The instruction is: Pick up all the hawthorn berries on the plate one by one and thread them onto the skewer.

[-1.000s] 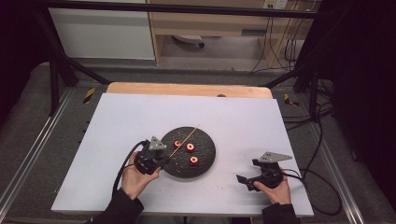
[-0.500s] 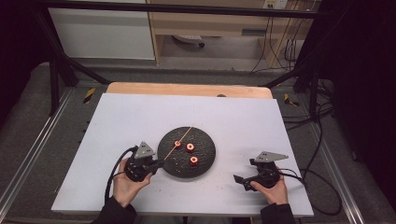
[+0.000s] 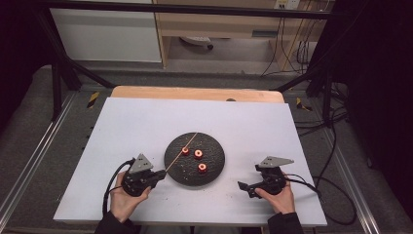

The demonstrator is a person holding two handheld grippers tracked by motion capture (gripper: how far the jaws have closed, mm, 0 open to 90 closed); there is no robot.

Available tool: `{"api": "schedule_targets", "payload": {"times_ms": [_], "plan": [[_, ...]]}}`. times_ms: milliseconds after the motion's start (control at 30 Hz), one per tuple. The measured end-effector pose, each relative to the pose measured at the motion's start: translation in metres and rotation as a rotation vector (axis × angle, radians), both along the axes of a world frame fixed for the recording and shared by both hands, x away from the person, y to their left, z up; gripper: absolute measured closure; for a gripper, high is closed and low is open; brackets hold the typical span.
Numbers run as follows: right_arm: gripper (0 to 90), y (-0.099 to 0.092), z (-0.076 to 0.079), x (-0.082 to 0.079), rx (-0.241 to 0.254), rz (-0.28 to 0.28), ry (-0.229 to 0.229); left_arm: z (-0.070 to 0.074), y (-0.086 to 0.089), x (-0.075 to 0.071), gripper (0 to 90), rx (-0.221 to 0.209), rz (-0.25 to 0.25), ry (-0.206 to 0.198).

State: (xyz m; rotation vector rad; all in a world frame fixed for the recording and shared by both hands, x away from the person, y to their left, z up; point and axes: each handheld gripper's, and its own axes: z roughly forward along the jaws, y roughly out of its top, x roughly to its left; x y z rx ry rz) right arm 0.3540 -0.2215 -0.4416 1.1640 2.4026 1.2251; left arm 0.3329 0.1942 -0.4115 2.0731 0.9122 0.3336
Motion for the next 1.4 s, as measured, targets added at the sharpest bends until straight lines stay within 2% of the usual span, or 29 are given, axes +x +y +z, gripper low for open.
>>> {"api": "schedule_targets", "payload": {"times_ms": [167, 433, 567, 600, 633, 933, 1000, 1200, 1400], "plan": [[0.6, 0.011, 0.008, 0.005, -0.005, 0.013, -0.009, -0.004, 0.004, -0.001, 88.4, -0.002, -0.004, -0.005], [0.6, 0.038, 0.026, 0.014, -0.033, 0.043, -0.019, -0.007, 0.007, -0.006, 88.3, -0.017, -0.031, -0.021], [0.6, 0.055, 0.034, 0.02, -0.061, 0.058, -0.026, -0.009, 0.009, -0.007, 88.3, -0.03, -0.033, -0.023], [0.6, 0.065, 0.037, 0.023, -0.079, 0.061, -0.019, -0.009, 0.01, -0.007, 88.3, -0.03, -0.034, -0.023], [0.6, 0.065, 0.037, 0.023, -0.079, 0.061, -0.019, -0.01, 0.01, -0.007, 88.3, -0.028, -0.034, -0.02], [1.2, 0.108, 0.043, 0.038, -0.177, 0.088, 0.011, -0.014, 0.016, -0.01, 88.3, -0.023, -0.037, -0.019], [1.9, 0.115, 0.043, 0.041, -0.186, 0.093, 0.015, -0.015, 0.017, -0.011, 88.3, -0.021, -0.039, -0.016], [8.2, 0.131, 0.043, 0.05, -0.196, 0.119, 0.042, -0.017, 0.017, -0.012, 88.3, -0.018, -0.041, -0.017], [19.6, 0.143, 0.043, 0.057, -0.216, 0.159, 0.068, -0.018, 0.018, -0.012, 88.3, -0.017, -0.044, -0.015]]}}
